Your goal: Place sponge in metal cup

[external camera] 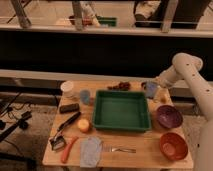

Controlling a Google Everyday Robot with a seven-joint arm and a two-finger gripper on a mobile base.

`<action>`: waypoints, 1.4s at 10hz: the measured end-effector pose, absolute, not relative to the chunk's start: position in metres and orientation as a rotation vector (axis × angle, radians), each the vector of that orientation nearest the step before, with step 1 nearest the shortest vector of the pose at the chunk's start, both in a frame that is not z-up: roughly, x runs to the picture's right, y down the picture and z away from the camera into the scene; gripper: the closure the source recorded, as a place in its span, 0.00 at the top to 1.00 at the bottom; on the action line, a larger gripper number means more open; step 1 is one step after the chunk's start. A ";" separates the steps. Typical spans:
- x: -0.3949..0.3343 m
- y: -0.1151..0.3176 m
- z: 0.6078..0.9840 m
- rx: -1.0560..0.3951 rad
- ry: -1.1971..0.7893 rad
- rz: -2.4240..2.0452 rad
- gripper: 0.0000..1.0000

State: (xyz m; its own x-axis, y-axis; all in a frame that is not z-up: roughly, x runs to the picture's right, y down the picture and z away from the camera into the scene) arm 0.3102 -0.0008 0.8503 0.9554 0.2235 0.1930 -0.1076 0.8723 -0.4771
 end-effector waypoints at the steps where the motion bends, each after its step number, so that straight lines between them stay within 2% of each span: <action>1: 0.309 -0.002 0.853 -0.471 -0.240 0.164 0.06; 6: 0.294 -0.021 0.868 -0.409 -0.214 0.103 0.06; 9: 0.292 -0.041 0.889 -0.391 -0.203 0.106 0.06; 14: 0.321 -0.046 0.912 -0.372 -0.153 0.143 0.06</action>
State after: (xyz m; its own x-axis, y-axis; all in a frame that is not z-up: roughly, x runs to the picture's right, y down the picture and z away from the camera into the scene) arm 0.3207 -0.0456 0.9116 0.9784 0.1666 0.1226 -0.1103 0.9217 -0.3719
